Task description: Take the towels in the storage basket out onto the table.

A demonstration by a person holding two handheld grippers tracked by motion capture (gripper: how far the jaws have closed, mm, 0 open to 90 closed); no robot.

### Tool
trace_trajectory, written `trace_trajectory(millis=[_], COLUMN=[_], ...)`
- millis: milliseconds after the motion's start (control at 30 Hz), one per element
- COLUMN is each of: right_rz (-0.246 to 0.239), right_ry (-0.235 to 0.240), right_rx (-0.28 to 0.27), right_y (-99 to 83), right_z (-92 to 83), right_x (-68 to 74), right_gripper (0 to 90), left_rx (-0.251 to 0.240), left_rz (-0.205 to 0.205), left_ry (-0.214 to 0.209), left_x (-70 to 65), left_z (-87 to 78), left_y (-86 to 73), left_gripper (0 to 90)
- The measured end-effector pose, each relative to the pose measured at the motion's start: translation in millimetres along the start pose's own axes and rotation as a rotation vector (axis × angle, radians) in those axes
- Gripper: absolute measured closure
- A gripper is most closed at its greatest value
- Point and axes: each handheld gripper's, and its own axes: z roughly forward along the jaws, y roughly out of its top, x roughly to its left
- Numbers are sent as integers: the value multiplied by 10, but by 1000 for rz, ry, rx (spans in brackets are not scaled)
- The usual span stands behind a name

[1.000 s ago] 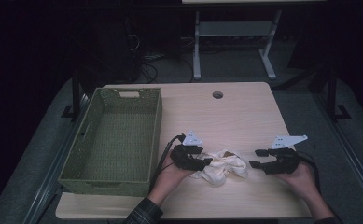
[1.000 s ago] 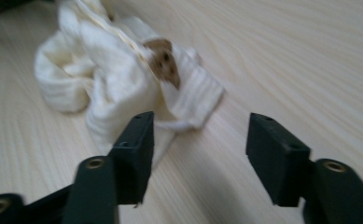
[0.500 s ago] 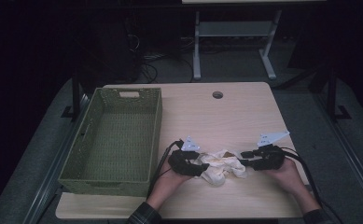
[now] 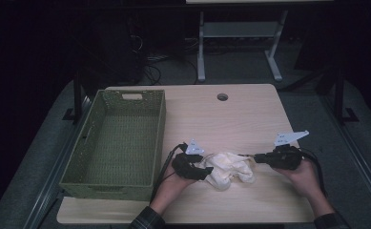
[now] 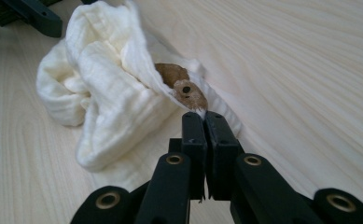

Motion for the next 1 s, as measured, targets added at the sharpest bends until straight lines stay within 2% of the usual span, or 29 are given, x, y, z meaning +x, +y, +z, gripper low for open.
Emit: trace_trajectory(millis=[300,367,467,500,567,600,633,667,733,800,900,1000], right_rz=[30,31,41,46,42,42,35,35,53,60,67,89], right_ry=[-60,-60,-68,-69,-68,-68,-69,-69,-68,-73,-83,-72], right_rx=[15,7,2,-5,-9,-9,-3,-3,-14,-25,-21,-22], right_y=[-116,-130,-129,-129,-123,-123,-108,-108,-133,-177,-239,-288], right_z=[-108,-130,-163,-167,-164,-164,-148,-148,-176,-213,-270,-298], right_x=[-132,-151,-154,-153,-148,-148,-141,-141,-123,-116,-126,-124], right_gripper=[871,871,871,871,870,870,830,830,759,736,706,697], left_rx=[62,72,85,91,96,96,109,109,125,120,98,85], left_rz=[-8,-7,-18,-31,-19,-19,-4,-4,-7,-18,-36,-36], left_ry=[66,78,74,55,54,54,49,49,50,48,56,65], left_x=[59,79,92,95,91,91,92,92,104,108,100,100], left_z=[90,123,160,187,194,194,188,188,194,187,157,136], left_y=[-66,-82,-103,-120,-126,-126,-117,-117,-90,-71,-42,-32], left_gripper=[417,420,442,455,498,549,613,662,772,836,856,859])
